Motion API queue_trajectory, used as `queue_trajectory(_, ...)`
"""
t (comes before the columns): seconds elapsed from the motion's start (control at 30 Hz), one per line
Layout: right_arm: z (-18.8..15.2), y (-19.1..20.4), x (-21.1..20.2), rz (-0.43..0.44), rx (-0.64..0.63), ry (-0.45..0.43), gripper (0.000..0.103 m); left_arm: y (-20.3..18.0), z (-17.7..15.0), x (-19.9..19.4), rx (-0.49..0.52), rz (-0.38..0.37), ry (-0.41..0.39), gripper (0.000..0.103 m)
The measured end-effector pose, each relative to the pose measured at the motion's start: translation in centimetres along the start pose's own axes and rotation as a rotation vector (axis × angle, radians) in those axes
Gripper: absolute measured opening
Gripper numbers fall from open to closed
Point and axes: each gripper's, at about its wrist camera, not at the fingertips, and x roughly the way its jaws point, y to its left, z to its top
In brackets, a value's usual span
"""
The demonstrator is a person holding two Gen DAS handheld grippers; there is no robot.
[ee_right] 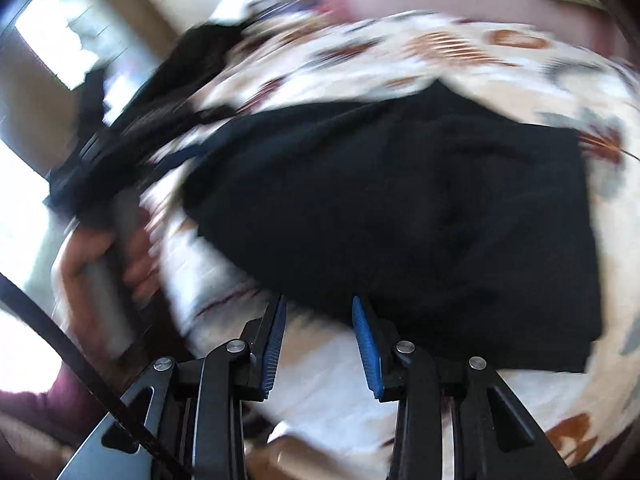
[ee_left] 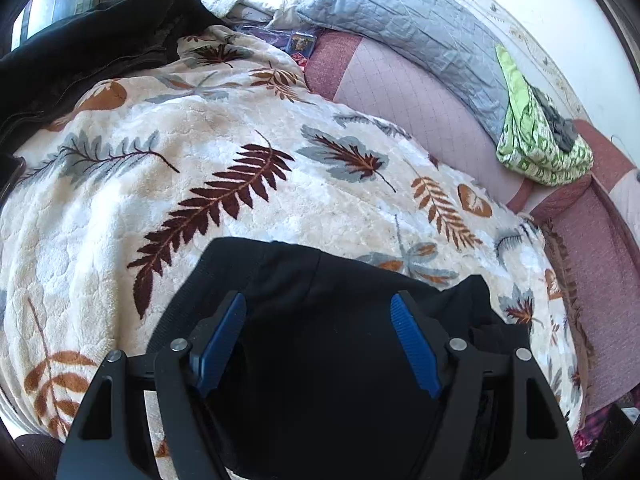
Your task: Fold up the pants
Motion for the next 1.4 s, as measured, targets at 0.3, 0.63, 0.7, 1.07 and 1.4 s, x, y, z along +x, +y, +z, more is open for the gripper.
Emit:
queue_trajectory(0.3, 4.7, -4.1, -2.1, -0.19, 0.097, -0.144, 0.055, 6.0, 1.8, -2.7, -0.225, 0.087, -0.081, 0.075)
queue_trajectory(0.63, 6.0, 0.1, 0.0, -0.232, -0.01, -0.113, 0.075, 12.4, 2.3, -4.8, -0.451, 0.156, -0.116, 0.075)
queue_trajectory(0.7, 6.8, 1.4, -0.1, -0.219, -0.055, -0.117, 0.077, 13.3, 2.0, -5.0, -0.487, 0.151, -0.115, 0.076)
queue_trajectory(1.07, 15.1, 9.3, 7.5, 0.02, -0.066, 0.07, 0.083, 16.9, 0.7, -8.0, -0.622, 0.169, -0.224, 0.076)
queue_trajectory(1.4, 11.5, 18.4, 16.5, -0.312, -0.519, 0.186, 0.086, 18.5, 0.5, -8.6, -0.679, 0.183, -0.268, 0.076)
